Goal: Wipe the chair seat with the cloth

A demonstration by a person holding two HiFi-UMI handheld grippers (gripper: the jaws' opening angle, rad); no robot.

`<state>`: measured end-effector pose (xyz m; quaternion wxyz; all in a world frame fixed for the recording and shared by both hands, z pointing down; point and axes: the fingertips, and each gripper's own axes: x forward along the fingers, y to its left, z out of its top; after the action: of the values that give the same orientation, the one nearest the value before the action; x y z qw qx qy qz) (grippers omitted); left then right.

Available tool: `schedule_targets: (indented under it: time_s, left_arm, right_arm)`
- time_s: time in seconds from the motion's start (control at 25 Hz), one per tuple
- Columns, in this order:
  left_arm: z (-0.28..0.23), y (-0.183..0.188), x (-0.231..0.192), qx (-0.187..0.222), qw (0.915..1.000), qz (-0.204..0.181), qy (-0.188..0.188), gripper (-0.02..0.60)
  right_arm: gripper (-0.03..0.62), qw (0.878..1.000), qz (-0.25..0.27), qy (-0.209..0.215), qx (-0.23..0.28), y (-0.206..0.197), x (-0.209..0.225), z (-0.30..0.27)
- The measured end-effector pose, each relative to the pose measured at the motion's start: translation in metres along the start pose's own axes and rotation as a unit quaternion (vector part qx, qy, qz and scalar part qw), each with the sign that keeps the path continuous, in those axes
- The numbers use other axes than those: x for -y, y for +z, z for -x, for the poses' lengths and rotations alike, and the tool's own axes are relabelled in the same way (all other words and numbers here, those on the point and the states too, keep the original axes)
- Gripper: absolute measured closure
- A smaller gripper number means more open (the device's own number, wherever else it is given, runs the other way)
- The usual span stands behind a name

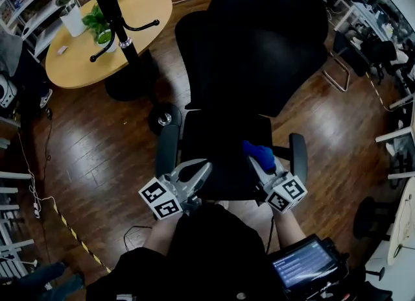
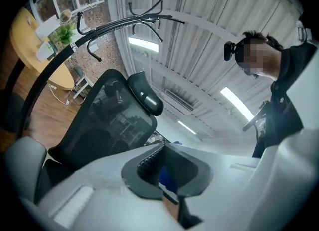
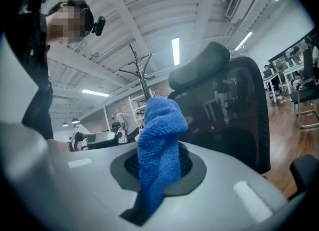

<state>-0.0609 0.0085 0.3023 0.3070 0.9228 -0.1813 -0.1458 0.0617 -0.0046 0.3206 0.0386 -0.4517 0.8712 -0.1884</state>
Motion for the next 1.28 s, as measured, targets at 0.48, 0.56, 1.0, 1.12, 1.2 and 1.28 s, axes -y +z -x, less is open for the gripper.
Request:
schedule_targets:
  time_s: [0.48,0.56,1.0,1.12,1.2,1.28]
  left_arm:
    - [-0.019,-0.069,-0.095,0.0,0.9958,0.051,0.077,0.577]
    - [-0.014,-0.083,-0.111,0.002,0.994,0.061,0.09,0.577]
    - [0.009,-0.111,-0.143,0.017,0.9914,0.085,0.098,0.577]
    - [0.009,-0.108,-0.143,0.02,0.9919,0.084,0.093,0.577]
    - [0.01,-0.107,-0.142,0.02,0.992,0.084,0.092,0.577]
    - [0.01,-0.108,-0.142,0.014,0.9922,0.081,0.094,0.577]
  right_arm:
    - [0.556,0.986,-0.014,0.01,-0.165,-0.174,0.124,-0.171]
    - [0.556,0.982,-0.024,0.007,-0.187,-0.214,0.141,-0.206]
    - [0.556,0.965,0.032,-0.058,-0.254,-0.325,0.166,-0.322]
    - [0.556,0.962,0.039,-0.063,-0.262,-0.324,0.166,-0.323]
    - [0.556,0.96,0.038,-0.072,-0.267,-0.325,0.173,-0.318]
    - [0.556,0.957,0.036,-0.092,-0.272,-0.326,0.19,-0.307]
